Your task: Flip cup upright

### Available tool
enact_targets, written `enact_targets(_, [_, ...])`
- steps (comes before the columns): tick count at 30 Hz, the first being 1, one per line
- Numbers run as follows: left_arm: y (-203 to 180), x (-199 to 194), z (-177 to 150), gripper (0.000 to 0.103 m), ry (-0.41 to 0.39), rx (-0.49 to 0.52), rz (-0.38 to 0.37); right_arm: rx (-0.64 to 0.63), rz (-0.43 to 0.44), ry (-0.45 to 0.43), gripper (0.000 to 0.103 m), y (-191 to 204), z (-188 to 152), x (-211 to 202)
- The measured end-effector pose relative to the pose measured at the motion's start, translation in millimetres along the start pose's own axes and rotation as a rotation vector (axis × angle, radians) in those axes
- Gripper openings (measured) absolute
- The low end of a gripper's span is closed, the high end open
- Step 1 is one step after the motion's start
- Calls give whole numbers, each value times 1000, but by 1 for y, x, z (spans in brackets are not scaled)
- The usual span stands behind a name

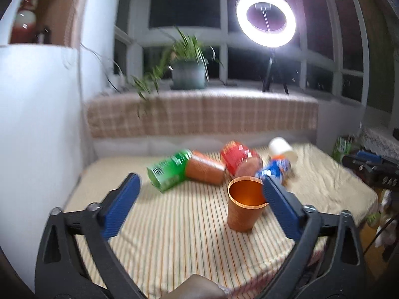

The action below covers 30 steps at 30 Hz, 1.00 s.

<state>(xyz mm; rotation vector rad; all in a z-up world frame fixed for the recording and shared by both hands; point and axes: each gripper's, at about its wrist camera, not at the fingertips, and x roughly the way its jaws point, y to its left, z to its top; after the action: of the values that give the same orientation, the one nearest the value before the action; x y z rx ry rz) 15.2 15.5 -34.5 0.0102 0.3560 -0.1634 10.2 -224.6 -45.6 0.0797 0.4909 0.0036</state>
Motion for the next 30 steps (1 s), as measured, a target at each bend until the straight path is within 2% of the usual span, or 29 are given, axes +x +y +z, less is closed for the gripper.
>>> enact_targets(5, [-5, -27, 11, 102, -88, 3, 70, -22, -47, -81, 80, 8, 8, -11])
enact_targets(7, [-6, -32, 12, 102, -101, 1, 83, -32, -65, -103, 80, 11, 11, -14])
enact_targets(10, [-7, -35, 12, 103, -95, -11, 77, -51, -93, -134, 85, 14, 12, -18])
enact_targets(15, [-13, -37, 8, 103, -82, -1, 81, -66, -128, -166, 85, 17, 11, -21])
enact_targets(30, [-19, -44, 7, 103, -100, 8, 90, -72, -155, -205, 89, 20, 10, -30])
